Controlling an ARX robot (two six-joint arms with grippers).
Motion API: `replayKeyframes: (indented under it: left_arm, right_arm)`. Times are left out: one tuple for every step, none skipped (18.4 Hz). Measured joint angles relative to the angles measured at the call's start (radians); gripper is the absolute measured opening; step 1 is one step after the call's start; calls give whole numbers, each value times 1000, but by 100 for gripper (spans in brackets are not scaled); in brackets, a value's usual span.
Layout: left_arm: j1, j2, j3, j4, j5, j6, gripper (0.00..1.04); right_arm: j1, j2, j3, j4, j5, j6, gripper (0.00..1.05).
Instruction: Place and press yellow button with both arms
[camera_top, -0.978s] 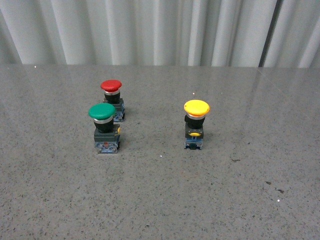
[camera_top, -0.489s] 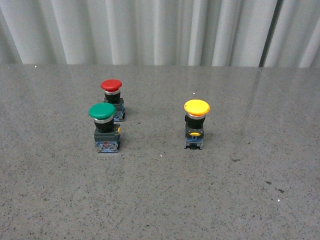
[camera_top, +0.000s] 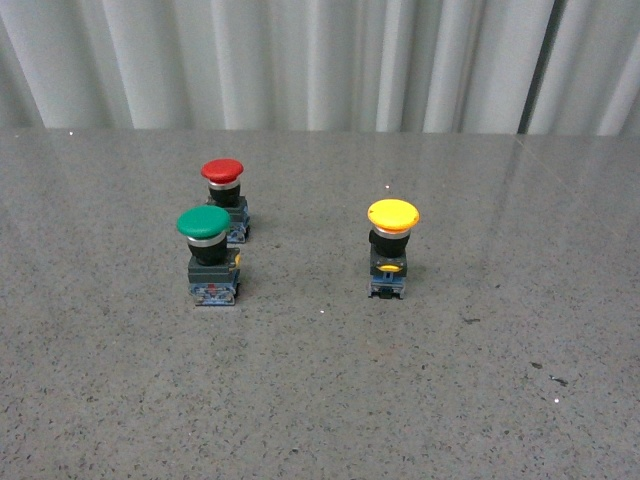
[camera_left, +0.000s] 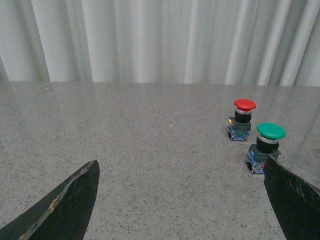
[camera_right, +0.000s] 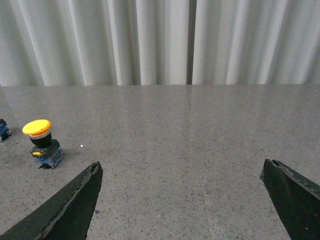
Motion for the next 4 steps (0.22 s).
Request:
replayKeyframes:
  left_arm:
    - [0,0,0,0,0,0,98]
    - [0,0,0,0,0,0,98]
    - [0,0,0,0,0,0,98]
    - [0,0,0,0,0,0,98]
  right_arm:
    - [0,0,0,0,0,0,98]
    - [0,0,0,0,0,0,98]
    - [0,0,0,0,0,0,98]
    - [0,0,0,0,0,0,98]
